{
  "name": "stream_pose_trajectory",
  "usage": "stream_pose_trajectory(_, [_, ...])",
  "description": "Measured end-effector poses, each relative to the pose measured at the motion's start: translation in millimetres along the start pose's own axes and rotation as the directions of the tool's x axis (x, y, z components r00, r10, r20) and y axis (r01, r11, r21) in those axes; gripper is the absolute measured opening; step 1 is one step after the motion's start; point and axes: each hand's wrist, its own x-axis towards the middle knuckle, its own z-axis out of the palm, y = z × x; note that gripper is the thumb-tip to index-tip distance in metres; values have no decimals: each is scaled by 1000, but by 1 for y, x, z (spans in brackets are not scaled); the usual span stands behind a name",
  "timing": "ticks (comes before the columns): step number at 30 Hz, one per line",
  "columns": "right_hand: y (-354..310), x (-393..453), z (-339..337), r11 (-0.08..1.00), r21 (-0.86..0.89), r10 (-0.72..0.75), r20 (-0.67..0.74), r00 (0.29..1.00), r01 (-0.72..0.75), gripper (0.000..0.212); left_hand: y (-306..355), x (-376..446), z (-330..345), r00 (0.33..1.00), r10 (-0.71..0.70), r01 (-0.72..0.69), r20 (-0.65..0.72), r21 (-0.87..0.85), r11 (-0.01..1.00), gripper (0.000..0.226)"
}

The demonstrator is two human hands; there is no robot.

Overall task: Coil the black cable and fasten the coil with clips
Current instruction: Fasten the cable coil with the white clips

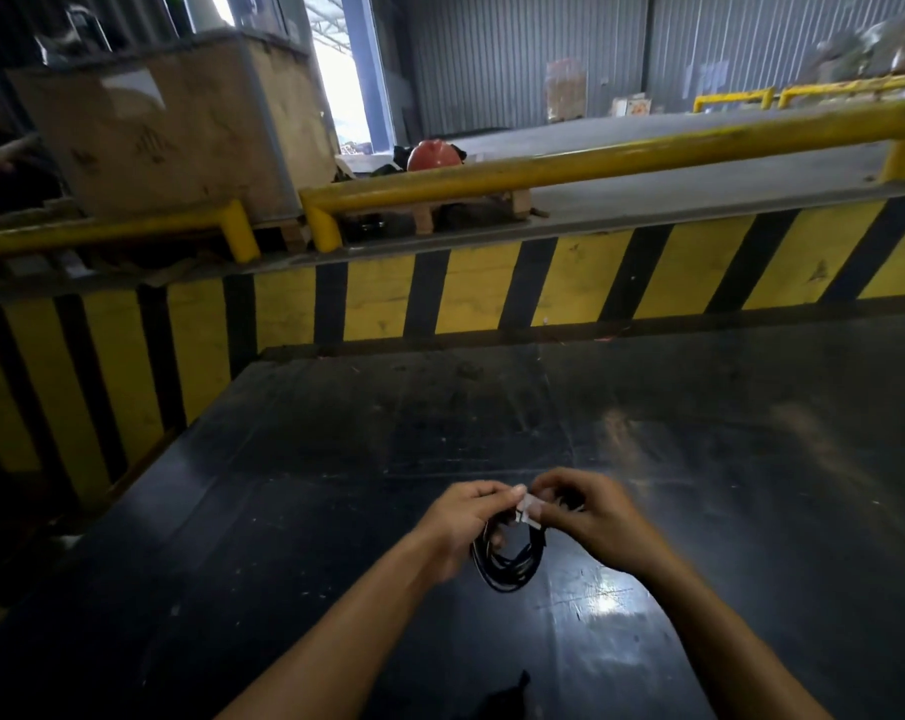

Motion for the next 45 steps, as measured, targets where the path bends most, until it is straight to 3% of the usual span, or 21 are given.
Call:
stream_pose_trajectory(4, [-18,7,7,986,-102,-146,-110,983,135,2,11,-3,-7,1000,-6,6,-20,-18,1000,20])
stream_pose_trajectory(8, [-29,9,16,982,-42,-188,-208,960,183,2,23,-5,-19,1000,-20,19,-23,-63,998,29])
stream_pose_trajectory(18, [-76,13,38,956,-125,-293,-395,871,265,23,64,-14,-48,999,23,-22,50,-25,999,25])
stream_pose_trajectory(24, [-108,-2,48,934,6,-319,-430,844,356,5,67,-15,-66,996,58,-57,71,-20,998,27])
stream_pose_trajectory(27, [-121,-13,52,906,292,-179,-394,901,307,11,66,-19,-68,979,13,-2,203,-58,998,22])
stream_pose_trajectory(30, [-129,-21,47,873,423,-39,-433,901,241,9,68,-21,-71,968,-4,18,250,-54,998,29])
stream_pose_trajectory(33, [-127,-19,33,937,303,8,-511,860,171,5,74,-22,-74,975,-58,66,214,-28,997,38])
stream_pose_trajectory(35, [-119,-15,26,997,78,14,-457,889,25,19,77,-23,-71,976,-66,66,210,9,998,44])
stream_pose_trajectory(37, [-112,-12,26,995,-39,73,-330,941,-91,35,79,-23,-64,973,-52,44,223,40,998,51])
stream_pose_trajectory(40, [-108,-11,31,994,32,107,-197,974,-103,31,82,-19,-55,962,-28,15,271,52,999,57])
stream_pose_trajectory(43, [-103,-12,30,994,93,89,-327,941,-61,22,84,-16,-47,957,39,-44,288,10,999,52])
stream_pose_trajectory(45, [-101,-13,26,994,88,91,-414,906,-60,19,80,-14,-46,939,147,-111,312,-130,985,42])
